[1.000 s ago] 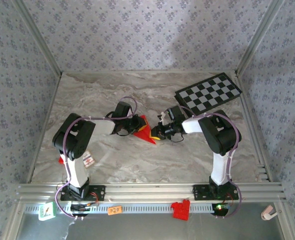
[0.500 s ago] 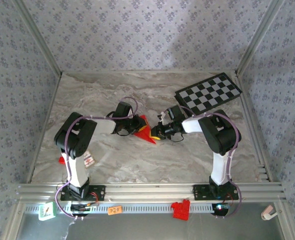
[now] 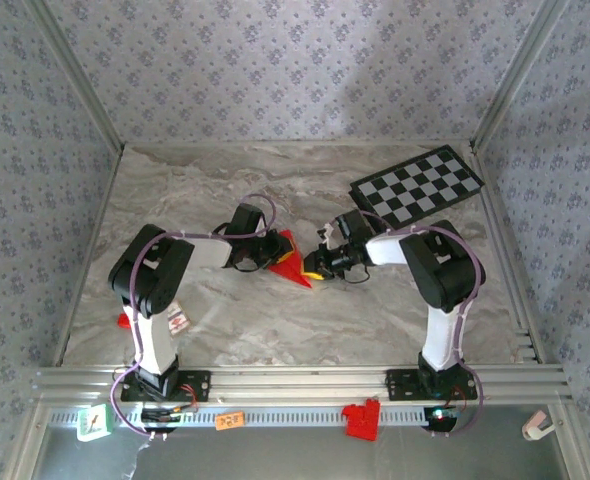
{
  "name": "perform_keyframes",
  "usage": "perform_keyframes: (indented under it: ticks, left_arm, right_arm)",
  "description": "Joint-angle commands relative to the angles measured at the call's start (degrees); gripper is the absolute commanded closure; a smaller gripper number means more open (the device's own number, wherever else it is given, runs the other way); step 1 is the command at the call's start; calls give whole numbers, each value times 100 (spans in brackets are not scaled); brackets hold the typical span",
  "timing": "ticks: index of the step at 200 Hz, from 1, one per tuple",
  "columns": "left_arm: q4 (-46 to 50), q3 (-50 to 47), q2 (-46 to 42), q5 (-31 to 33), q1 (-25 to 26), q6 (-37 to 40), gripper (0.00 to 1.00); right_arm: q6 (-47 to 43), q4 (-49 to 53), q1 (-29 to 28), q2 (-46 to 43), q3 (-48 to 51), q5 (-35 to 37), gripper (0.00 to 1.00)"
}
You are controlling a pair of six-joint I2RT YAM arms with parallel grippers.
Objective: Fold a paper plane with a square sheet of paper (pick it up from the middle)
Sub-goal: Fourth fold the wing at the center of the table.
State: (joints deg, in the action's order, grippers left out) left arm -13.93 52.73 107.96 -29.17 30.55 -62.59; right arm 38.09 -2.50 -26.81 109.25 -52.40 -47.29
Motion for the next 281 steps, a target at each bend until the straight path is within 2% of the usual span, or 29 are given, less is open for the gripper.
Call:
perform_keyframes:
  ticks: [1,131,201,281]
  left_arm:
    - [5,77,32,-45,39,111,83]
    - [40,70,85,-32,36,101,83]
    - [40,80,58,-54,34,98,83]
    - [40,78,58,-71,39,93,83]
  right_arm:
    - [-115,836,93,-137,-9,267,81]
    - [-408,1193,-19,-95,-63,300,83]
    - [-395,707,-22,-1126,126,771,80]
    - [-451,835,-457,-575,-315,492,82]
